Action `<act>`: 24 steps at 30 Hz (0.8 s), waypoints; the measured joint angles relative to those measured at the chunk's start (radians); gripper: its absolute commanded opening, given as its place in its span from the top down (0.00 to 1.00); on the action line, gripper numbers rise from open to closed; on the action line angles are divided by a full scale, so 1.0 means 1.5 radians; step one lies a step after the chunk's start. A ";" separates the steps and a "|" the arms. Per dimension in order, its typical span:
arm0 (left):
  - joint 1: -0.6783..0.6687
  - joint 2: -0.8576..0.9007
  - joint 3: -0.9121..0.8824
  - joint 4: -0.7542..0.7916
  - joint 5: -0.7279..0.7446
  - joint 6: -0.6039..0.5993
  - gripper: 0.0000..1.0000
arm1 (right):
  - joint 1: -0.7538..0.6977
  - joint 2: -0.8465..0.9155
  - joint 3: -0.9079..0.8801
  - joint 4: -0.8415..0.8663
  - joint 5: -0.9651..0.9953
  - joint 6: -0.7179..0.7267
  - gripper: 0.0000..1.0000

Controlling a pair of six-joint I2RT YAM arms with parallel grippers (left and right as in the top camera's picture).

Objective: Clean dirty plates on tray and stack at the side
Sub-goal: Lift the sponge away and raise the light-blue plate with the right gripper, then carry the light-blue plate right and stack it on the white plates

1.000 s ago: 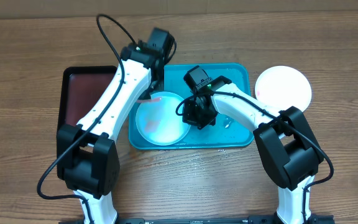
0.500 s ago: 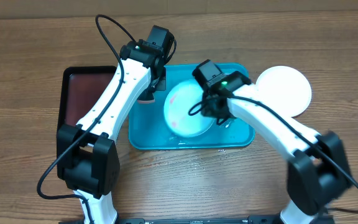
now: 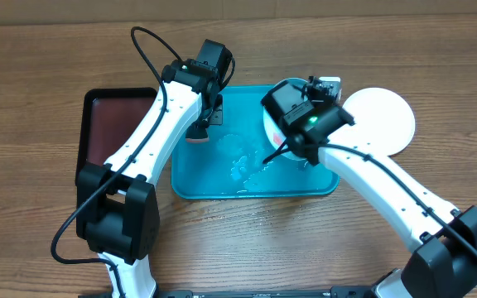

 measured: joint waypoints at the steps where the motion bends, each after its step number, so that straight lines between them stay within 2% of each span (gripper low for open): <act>1: 0.000 0.000 0.000 0.000 0.001 0.000 0.96 | 0.012 0.000 0.000 -0.007 0.025 0.005 0.96; 12: 0.000 0.000 -0.001 0.005 0.017 0.000 0.96 | 0.141 0.000 0.000 -0.085 0.291 0.103 0.96; 18: 0.000 0.000 -0.001 0.009 0.017 0.000 0.96 | 0.153 0.000 0.000 -0.100 0.380 0.120 0.96; 24: 0.000 0.000 -0.001 0.010 0.017 0.000 0.96 | 0.153 0.000 0.000 -0.107 0.414 0.125 0.96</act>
